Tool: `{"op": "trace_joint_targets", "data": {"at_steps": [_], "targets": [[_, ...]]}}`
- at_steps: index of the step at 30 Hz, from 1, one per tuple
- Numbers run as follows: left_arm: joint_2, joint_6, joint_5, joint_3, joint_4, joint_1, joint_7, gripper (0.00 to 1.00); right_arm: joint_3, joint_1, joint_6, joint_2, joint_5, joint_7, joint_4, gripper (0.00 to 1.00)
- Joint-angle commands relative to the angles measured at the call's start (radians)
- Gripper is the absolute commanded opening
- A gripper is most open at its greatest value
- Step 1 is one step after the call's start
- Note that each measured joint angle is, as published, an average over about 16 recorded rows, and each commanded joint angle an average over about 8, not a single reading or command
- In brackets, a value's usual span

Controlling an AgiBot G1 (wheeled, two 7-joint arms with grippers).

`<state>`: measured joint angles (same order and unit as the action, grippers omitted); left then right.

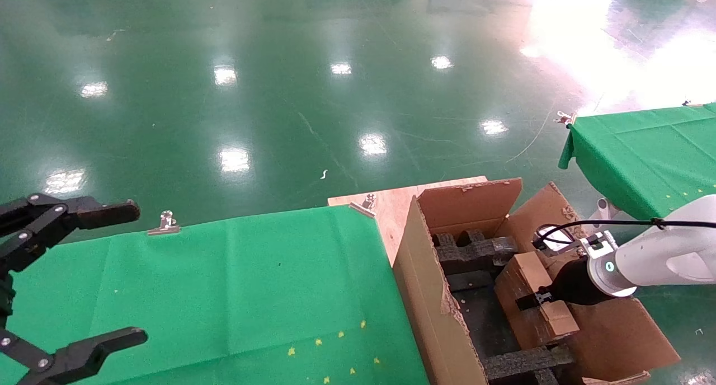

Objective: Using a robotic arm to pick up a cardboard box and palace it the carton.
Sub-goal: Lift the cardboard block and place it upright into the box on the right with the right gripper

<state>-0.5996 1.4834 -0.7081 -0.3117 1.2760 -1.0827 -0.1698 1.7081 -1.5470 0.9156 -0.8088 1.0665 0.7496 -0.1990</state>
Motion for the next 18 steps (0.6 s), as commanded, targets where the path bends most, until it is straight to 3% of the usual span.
{"op": "trace_joint_targets", "data": {"at_steps": [1,18], "targets": [[0.0,0.0,0.0,0.0,0.0,0.0,0.0,1.0,-0.001,0.002,0.0,-0.002,-0.001,-0.001,0.003,1.0],[0.0,0.0,0.0,-0.001,-0.001,0.0,0.0,1.0,0.002,-0.027,0.011,0.0,0.004,0.007,-0.004,1.0]]}}
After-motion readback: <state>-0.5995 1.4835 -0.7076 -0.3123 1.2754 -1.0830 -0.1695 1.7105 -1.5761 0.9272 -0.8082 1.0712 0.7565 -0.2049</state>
